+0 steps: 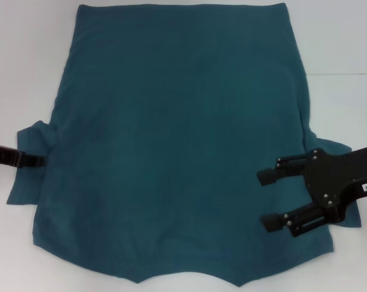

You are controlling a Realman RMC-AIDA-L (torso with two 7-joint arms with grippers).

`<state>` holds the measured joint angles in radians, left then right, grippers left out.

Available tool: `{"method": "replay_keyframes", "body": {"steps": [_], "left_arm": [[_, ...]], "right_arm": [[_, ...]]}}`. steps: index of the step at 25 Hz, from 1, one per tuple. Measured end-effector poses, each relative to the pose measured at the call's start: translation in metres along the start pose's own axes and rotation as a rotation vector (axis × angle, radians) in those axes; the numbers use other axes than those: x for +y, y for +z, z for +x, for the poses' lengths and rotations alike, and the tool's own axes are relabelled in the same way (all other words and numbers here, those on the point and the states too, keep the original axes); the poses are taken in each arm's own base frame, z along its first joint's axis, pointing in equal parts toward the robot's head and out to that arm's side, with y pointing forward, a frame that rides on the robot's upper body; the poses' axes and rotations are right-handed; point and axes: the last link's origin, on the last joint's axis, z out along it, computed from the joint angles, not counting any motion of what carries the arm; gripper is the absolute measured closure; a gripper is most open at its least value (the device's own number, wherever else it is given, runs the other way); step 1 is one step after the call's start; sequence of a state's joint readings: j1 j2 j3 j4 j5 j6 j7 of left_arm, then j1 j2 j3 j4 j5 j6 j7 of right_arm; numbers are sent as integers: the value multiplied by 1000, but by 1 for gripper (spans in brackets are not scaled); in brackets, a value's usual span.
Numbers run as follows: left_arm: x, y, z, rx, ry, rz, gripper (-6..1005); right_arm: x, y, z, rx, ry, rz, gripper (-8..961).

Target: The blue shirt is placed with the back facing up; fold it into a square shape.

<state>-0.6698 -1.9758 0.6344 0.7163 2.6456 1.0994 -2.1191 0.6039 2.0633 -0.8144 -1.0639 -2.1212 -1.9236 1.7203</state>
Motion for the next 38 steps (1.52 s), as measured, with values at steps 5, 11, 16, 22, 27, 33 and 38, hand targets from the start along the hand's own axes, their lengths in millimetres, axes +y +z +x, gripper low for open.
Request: {"method": "replay_keyframes", "body": {"steps": [5,11,16,22,27,33,38], "left_arm": [[-3,1,0,9,-1,20,366],[-1,4,-3,3,5,20,515],[0,4,-2,3,10,17,735],[1,5,1,4,17,13,915],[0,4,2,7,19,17,943],[-7,-5,12,33,20,46,949],[-17,-16,21,48,19,89,950]], "right_arm": [[0,-1,0,-1,5,5,11],[-1,-2,-1,-9,6,9,11],[-1,-4,-1,-15,8,12,11],[-1,-6,0,-26,14,22,11],[-1,-7,1,-27,18,25,11],[-1,-8,1,-34,16,29,11],[-2,-8,1,-39,14,32,11]]}}
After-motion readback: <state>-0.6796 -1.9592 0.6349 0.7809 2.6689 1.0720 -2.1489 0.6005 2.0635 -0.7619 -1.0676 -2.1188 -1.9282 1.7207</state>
